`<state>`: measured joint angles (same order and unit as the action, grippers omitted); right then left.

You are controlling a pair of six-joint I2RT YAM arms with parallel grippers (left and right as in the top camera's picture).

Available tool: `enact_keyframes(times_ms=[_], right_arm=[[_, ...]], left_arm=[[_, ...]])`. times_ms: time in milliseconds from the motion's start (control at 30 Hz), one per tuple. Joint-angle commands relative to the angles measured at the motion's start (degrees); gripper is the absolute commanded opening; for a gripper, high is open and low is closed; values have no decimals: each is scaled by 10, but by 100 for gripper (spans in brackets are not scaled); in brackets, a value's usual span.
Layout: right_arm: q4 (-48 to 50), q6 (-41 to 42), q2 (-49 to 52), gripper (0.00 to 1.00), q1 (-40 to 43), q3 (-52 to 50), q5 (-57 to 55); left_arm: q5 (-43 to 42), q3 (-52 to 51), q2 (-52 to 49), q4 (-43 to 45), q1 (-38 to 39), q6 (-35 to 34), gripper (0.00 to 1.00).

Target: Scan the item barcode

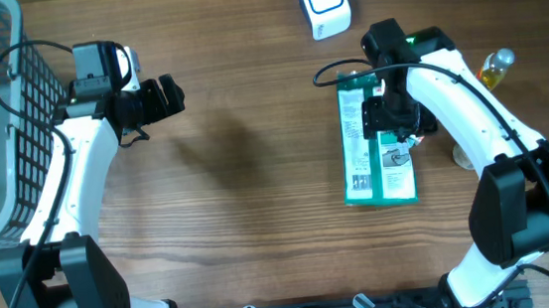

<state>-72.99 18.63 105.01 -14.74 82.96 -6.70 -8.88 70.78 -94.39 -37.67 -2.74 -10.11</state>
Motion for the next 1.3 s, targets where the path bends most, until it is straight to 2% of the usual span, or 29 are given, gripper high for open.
enact_keyframes(times_ms=[0, 33, 100, 200, 267, 533, 833, 1033, 1267], right_arm=[[16, 9, 5, 83, 0, -2, -26], [22, 9, 5, 86, 0, -2, -26], [33, 9, 5, 100, 0, -2, -25], [37, 10, 5, 100, 0, -2, -23], [79, 10, 5, 100, 0, -2, -23], [388, 10, 5, 100, 0, -2, -23], [414, 10, -14, 100, 0, -2, -23], [414, 10, -165, 100, 0, -2, -23], [392, -5, -436, 100, 0, -2, -49]], left_arm=[[0, 3, 1, 2, -3, 9, 100], [0, 3, 1, 2, -3, 9, 100], [-1, 3, 1, 1, -3, 9, 100], [0, 3, 1, 2, -3, 9, 100], [-1, 3, 1, 2, -3, 9, 100], [0, 3, 1, 1, -3, 9, 100], [-1, 3, 1, 1, -3, 9, 100], [0, 3, 1, 1, -3, 9, 100], [0, 3, 1, 1, -3, 9, 100]])
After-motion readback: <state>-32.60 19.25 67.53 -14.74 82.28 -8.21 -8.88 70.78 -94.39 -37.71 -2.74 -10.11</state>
